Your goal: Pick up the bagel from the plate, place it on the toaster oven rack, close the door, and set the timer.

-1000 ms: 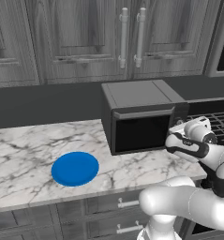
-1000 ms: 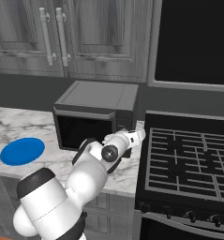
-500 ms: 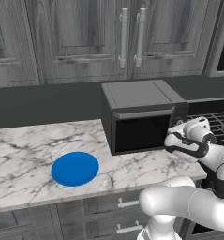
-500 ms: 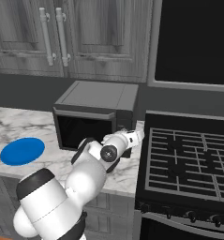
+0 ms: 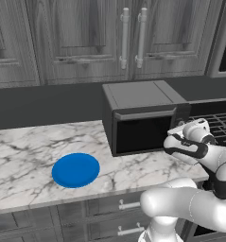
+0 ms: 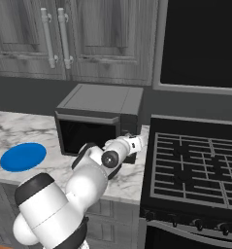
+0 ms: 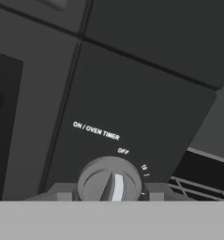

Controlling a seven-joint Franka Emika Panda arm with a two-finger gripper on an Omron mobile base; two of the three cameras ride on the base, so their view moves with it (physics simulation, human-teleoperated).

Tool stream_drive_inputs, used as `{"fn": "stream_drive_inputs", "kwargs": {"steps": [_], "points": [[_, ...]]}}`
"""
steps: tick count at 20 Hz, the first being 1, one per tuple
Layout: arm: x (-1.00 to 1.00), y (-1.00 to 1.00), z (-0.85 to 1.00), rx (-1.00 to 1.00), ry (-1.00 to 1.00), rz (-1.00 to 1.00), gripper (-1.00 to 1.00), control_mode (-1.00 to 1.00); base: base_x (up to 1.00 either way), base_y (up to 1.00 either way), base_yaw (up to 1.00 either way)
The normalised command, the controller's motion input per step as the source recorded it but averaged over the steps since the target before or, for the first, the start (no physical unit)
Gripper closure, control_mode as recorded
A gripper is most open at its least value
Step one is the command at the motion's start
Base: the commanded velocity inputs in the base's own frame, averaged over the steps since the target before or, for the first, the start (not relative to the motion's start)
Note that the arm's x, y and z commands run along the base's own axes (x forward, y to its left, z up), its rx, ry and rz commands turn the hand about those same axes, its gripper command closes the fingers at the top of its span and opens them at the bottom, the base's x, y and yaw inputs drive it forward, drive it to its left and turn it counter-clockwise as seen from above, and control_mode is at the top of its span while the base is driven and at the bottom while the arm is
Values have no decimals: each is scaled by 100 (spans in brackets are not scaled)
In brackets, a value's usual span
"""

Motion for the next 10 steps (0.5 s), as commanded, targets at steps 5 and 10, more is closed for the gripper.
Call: {"fn": "stream_drive_inputs", "kwargs": {"steps": [5, 10], "points": [[0, 0, 0, 0, 0, 0, 100, -100, 0, 0, 0], [0, 0, 0, 1, 0, 0, 100, -100, 0, 0, 0]]}}
